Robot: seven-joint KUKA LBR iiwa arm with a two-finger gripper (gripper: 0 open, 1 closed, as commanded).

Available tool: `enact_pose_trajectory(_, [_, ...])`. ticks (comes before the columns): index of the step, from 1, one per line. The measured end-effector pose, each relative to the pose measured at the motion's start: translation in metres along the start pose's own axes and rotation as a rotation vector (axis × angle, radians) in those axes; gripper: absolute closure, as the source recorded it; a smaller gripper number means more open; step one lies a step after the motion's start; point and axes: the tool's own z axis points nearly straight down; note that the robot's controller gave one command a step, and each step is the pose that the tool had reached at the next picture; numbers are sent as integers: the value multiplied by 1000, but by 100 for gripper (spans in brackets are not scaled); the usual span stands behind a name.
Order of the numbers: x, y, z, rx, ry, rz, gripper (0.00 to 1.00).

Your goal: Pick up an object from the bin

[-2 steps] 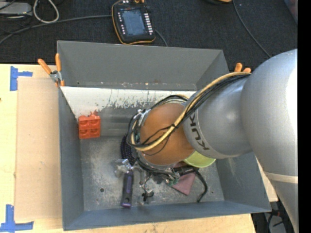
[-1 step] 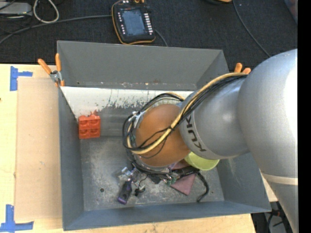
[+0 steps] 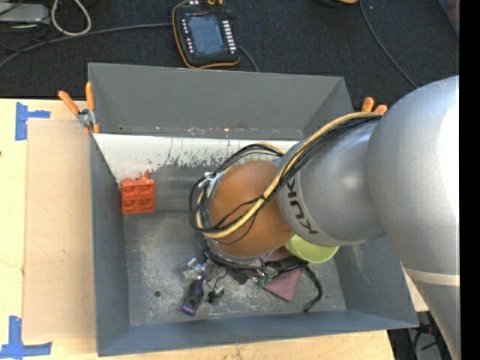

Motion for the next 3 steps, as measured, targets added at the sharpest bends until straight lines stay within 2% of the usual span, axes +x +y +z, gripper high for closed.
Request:
enact_pose_trajectory(1, [1, 1, -8, -1, 3, 2, 100])
enact_pose_trajectory(3, [1, 1, -57, -1, 2, 5, 100])
